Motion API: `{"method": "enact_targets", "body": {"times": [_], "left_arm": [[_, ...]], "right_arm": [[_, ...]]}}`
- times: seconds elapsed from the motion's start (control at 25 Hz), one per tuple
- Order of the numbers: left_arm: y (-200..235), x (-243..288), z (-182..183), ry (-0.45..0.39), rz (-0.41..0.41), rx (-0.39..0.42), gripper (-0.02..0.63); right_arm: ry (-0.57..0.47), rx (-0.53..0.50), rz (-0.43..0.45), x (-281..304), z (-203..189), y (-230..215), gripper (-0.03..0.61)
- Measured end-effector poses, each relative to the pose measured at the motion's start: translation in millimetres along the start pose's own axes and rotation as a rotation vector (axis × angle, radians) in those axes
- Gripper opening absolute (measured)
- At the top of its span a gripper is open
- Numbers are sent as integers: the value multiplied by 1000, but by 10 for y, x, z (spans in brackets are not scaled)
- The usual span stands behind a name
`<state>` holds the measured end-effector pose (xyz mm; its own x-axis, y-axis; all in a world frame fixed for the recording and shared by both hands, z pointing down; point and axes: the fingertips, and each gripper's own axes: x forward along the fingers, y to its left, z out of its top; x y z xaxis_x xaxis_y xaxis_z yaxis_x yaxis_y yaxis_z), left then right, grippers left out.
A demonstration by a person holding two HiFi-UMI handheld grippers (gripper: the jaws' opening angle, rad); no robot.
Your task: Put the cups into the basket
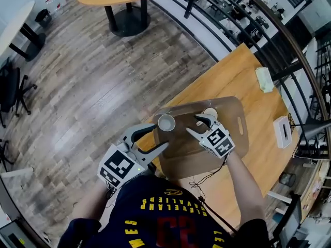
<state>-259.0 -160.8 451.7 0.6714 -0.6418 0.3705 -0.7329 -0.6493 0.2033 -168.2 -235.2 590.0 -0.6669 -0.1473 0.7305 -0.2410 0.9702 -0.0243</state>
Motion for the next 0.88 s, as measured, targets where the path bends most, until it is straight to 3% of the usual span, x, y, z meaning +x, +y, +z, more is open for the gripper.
{"method": "enact_targets", "body": {"times": [0.16,0.36,0.48,0.56,0.68,0.76,0.88], "left_arm": [[-200,67,89,2,-25,47,229],[-490,140,153,8,-35,109,229],[-668,193,184,-10,-45,115,229],[-828,198,212,-30,-57,116,224],[-1150,207,316,-93,-116,94,29],[-1367,257,362,-126,-162,72,11],[-1655,378,360,-140,-216,57,11]], "right_arm": [[-233,144,-125,-648,386,-149,141],[-334,178,-241,-1325,413,26,103],[-420,255,-286,-1695,326,162,20],[-488,332,-317,-1936,257,258,14],[-590,461,-387,-2268,95,396,12],[-620,505,-438,-2428,-50,508,12],[-617,491,-502,-2570,-218,734,12]]}}
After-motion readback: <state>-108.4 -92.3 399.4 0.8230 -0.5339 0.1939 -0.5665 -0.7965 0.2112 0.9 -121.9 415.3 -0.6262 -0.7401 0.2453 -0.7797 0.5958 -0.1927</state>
